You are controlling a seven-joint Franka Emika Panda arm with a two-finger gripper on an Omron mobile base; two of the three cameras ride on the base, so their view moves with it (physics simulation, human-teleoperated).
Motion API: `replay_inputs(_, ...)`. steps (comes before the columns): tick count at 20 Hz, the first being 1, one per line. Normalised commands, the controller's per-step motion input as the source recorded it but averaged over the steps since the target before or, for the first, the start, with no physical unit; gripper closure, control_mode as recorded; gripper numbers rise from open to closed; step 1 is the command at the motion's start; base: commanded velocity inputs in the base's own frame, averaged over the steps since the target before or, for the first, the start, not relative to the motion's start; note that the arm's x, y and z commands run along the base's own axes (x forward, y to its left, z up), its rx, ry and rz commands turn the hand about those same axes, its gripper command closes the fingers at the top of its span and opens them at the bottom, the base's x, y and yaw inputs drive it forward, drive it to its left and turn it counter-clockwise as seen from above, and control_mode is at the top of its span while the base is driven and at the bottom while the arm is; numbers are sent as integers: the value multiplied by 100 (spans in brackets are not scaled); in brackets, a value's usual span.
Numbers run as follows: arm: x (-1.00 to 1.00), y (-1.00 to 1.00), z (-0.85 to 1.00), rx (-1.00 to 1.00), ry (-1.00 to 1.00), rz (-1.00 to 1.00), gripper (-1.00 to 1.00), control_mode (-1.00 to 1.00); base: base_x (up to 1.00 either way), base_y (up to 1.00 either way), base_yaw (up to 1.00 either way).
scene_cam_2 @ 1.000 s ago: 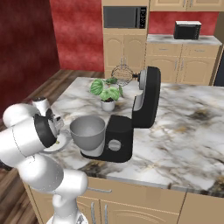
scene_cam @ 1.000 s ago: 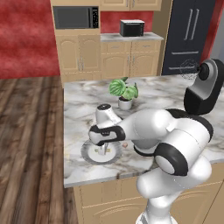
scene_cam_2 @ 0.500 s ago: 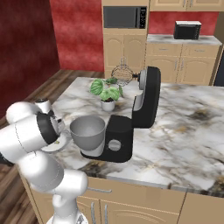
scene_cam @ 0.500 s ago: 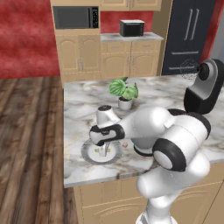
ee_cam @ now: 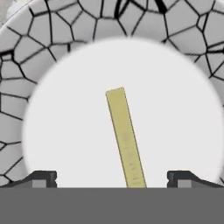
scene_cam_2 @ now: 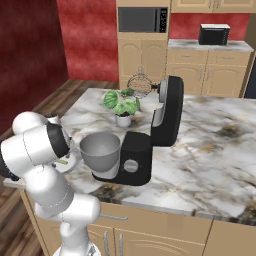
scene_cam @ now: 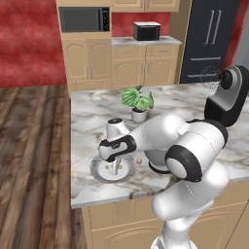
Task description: Add butter and sugar cubes to the stand mixer bowl and then turn on the stand mixer to begin making frosting.
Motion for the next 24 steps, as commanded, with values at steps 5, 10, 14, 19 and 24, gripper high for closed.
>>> replay_inputs(5,12,13,-34,0,0,0,-100,-100,0,0,0)
replay_inputs(10,24,4,-22,0,0,0,-100,-100,0,0,0)
replay_inputs(14,27,4,-20,0,0,0,-100,-100,0,0,0)
replay_inputs(19,11,12,-51,-1,0,0,100,-100,0,0,0)
replay_inputs(24,5,12,-46,-1,0,0,100,-100,0,0,0)
